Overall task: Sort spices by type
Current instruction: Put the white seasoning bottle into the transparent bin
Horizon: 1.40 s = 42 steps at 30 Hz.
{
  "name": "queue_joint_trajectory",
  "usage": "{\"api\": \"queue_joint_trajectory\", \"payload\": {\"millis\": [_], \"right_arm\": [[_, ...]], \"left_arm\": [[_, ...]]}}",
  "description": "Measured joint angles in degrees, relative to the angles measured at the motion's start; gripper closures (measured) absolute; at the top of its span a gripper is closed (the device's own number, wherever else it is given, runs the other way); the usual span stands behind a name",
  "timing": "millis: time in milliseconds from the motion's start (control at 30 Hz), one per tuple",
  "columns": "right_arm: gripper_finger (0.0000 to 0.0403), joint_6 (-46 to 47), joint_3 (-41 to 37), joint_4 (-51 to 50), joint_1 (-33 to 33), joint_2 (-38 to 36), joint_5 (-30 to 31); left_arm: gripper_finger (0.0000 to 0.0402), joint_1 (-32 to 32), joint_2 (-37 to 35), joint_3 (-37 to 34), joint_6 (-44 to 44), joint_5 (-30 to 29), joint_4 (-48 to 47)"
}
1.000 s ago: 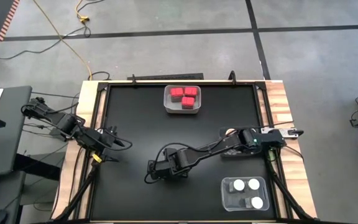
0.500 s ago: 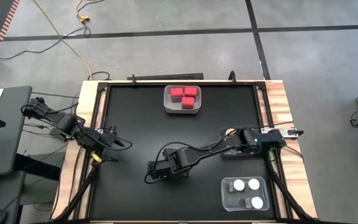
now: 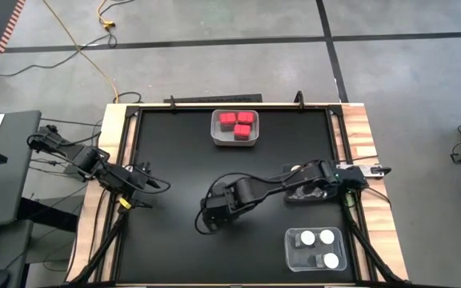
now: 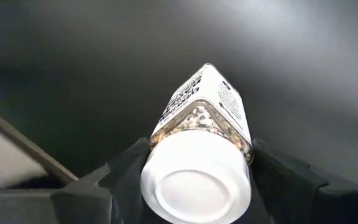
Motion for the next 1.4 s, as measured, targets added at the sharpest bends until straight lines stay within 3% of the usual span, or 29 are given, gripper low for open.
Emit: {"api": "queue_joint_trajectory", "payload": {"millis": [333,600,833,1067,1400], "right_arm": [[0.0121,-55.70,0.00,-11.74,2.48,-5.97,-1.58],[0.0121,-80.52,-0.62,-16.53,7.10,-4.90,-2.39],[0.0121,-89.70,-3.83,-16.64,7.55,-3.62,-3.68],[0.0121,-89.07,-12.36,-12.28,6.99,-3.40,-4.07],[0.0121,-88.89,-13.44,-8.14,9.17,-3.44,-4.24]], "left_arm": [[0.0074,0.01,0.00,0.00,-2.35,-1.00,0.26],[0.0074,0.02,-0.02,0.00,-8.07,-4.23,0.46],[0.0074,0.02,0.00,0.00,-11.91,-4.99,0.67],[0.0074,0.02,0.72,0.00,-15.50,-4.73,0.64],[0.0074,0.02,0.68,0.00,-14.25,-4.59,0.52]]}}
